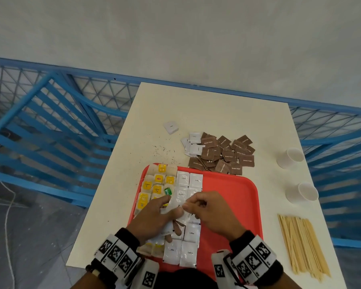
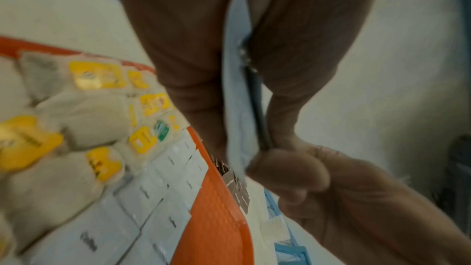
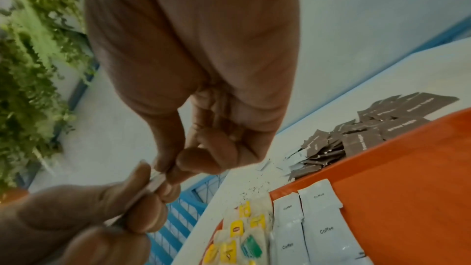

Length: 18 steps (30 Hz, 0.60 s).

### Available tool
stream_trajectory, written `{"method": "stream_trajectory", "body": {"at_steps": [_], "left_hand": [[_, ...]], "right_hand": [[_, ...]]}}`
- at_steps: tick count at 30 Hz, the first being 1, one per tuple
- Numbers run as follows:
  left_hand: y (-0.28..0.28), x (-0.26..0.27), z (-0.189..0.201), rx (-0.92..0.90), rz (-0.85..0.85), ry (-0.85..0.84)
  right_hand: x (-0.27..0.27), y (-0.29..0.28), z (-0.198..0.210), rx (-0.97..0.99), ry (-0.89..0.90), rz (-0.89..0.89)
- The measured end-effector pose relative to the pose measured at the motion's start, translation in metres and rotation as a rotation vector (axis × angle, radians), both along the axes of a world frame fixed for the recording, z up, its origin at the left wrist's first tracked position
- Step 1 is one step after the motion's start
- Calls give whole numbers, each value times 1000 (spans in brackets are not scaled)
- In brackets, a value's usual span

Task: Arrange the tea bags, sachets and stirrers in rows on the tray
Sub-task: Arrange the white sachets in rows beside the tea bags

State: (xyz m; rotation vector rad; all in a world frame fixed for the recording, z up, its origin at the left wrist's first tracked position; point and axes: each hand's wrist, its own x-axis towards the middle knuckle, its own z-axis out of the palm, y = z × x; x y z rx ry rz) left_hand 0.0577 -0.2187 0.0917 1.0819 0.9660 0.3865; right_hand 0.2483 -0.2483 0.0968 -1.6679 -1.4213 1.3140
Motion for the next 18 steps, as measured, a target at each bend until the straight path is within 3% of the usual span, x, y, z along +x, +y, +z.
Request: {"method": "stream_trajectory", "body": {"at_steps": [5, 9, 14, 18], "left_hand": [[8, -6, 3, 69, 22, -12], [14, -4, 1, 17, 191, -15], [20, 0, 2, 132, 42, 109], [20, 2, -6, 71, 89, 106]], "right_hand": [[15, 2, 9, -19, 55, -23], [20, 2, 10, -72, 81, 12], [13, 4, 6, -87, 142, 49], [10, 7, -4, -102, 220, -82]]}}
